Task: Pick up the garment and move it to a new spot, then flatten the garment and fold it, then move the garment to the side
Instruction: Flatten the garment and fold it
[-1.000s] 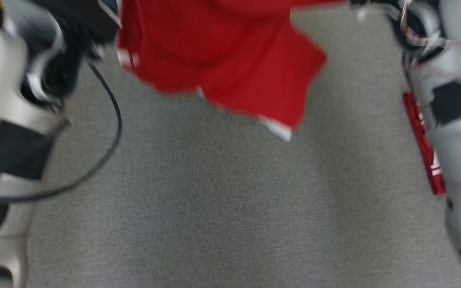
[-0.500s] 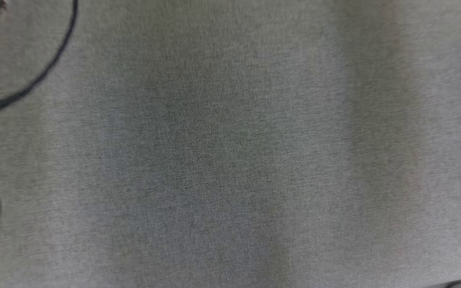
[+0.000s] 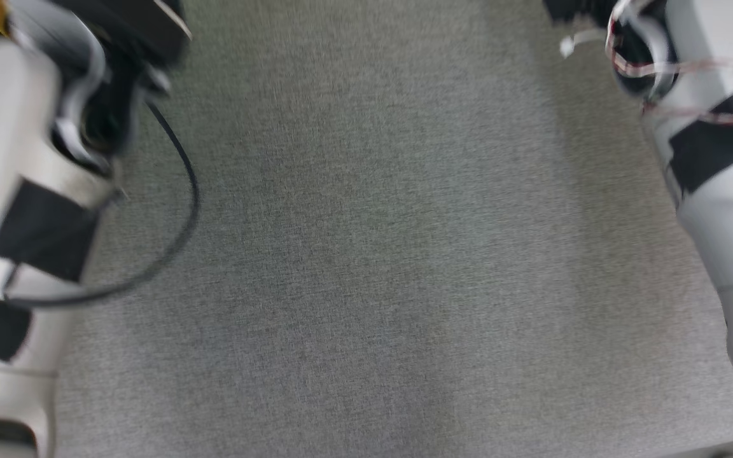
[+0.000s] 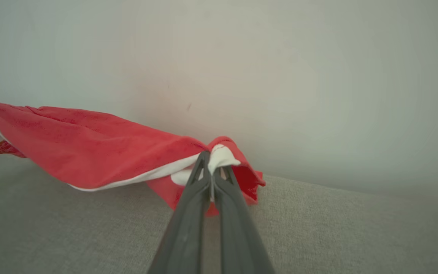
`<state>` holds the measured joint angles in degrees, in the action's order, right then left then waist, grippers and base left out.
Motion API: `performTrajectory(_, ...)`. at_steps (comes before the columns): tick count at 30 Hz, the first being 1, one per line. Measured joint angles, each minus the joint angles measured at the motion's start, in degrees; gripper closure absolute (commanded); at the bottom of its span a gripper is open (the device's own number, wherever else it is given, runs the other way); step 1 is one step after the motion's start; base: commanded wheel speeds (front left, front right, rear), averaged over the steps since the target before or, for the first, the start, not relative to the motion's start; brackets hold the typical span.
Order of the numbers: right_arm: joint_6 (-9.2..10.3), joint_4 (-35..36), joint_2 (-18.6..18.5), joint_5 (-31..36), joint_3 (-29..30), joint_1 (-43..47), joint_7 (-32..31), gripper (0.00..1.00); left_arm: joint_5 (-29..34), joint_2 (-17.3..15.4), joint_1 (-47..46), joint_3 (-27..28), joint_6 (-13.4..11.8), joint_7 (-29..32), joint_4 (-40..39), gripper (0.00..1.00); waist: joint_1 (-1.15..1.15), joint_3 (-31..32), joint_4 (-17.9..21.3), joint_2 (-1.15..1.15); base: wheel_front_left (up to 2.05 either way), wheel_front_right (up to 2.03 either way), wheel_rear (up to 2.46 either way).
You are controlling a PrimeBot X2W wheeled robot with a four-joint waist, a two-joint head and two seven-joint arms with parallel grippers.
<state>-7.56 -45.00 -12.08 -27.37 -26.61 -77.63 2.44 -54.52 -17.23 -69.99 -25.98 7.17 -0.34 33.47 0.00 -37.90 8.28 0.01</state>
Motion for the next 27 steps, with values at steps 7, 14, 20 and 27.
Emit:
performTrajectory(7, 0.00, 5.5, -5.5, -6.3, -6.3, 11.0, -10.4, 1.00, -5.9, -1.3, 11.0, -4.6, 0.2, 3.6, -2.3, 1.00, -0.01, 6.7, -0.5, -0.01, 0.00, 0.00, 0.00)
performTrajectory(14, 0.00, 13.9, -10.8, -12.0, -10.6, 24.2, -20.9, 1.00, -8.3, -2.6, 22.8, -8.6, 0.2, 4.4, -3.3, 1.00, -0.02, 14.5, -1.1, -0.01, 0.00, 0.00, 0.00)
performTrajectory(20, 0.00, 23.1, -16.6, -15.8, -11.6, 35.8, -30.9, 1.00, -3.4, -5.1, 31.2, -14.4, 0.2, 2.6, -5.2, 1.00, -0.02, 21.3, -1.7, -0.02, 0.00, 0.00, 0.00)
performTrajectory(27, 0.00, 32.6, -20.7, -18.0, -8.3, 48.0, -40.7, 1.00, -1.1, -6.1, 39.6, -18.2, -2.3, 2.2, -7.7, 1.00, -0.03, 27.4, -2.3, -0.02, 0.00, 0.00, 0.00)
